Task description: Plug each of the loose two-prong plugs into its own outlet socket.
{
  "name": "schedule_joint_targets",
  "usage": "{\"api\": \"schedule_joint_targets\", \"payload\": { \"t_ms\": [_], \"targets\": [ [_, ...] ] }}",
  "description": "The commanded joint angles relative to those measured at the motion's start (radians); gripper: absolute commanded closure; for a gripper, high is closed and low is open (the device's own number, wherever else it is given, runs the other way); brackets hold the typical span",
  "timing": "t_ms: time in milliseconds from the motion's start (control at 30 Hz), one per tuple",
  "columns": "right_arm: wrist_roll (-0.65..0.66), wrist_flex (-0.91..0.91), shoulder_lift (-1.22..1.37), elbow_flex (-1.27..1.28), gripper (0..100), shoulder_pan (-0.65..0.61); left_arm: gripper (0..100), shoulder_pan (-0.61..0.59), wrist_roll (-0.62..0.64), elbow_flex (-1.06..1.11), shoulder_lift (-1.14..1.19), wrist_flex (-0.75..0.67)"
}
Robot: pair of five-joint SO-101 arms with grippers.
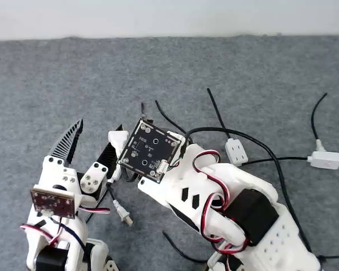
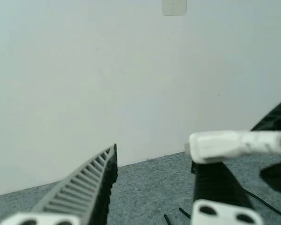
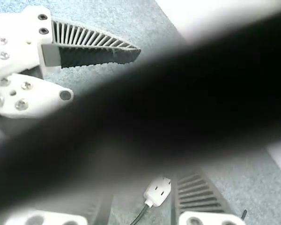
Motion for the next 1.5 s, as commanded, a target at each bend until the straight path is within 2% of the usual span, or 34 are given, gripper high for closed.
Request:
{"api": "schedule_joint_targets", "payload": {
  "t_ms": [0,267,667,800,900,967,1133,1200,1467],
  "targets": [
    [-0.009,-0.013,-0.013,-0.078,86.2,-0.005,75,-0.002,0.015,-0.013,-0.015,-0.029],
    [-0.008,-0.031,-0.007,-0.081,86.2,-0.008,75,0.040,0.011,0.004,-0.015,-0.029],
    [-0.005,-0.033,-0.004,-0.018,86.2,-0.004,75,0.031,0.005,0.015,-0.015,-0.048],
    [-0.031,-0.068,-0.004,0.043,86.2,-0.002,75,-0.061,-0.026,0.039,-0.014,-0.123],
    [-0.143,-0.099,-0.002,0.063,86.2,0.024,75,-0.161,-0.026,0.093,-0.014,-0.247],
    [-0.170,-0.114,0.007,0.074,86.2,0.056,75,-0.206,-0.026,0.116,-0.012,-0.302],
    [-0.166,-0.079,0.156,0.118,86.3,0.074,75,-0.229,-0.026,0.120,-0.011,-0.321],
    [-0.115,-0.054,0.243,0.129,86.3,0.074,75,-0.229,-0.026,0.122,-0.011,-0.321],
    [0.304,-0.031,0.596,0.219,86.3,0.073,75,-0.233,-0.032,0.122,-0.011,-0.318]
  ]
}}
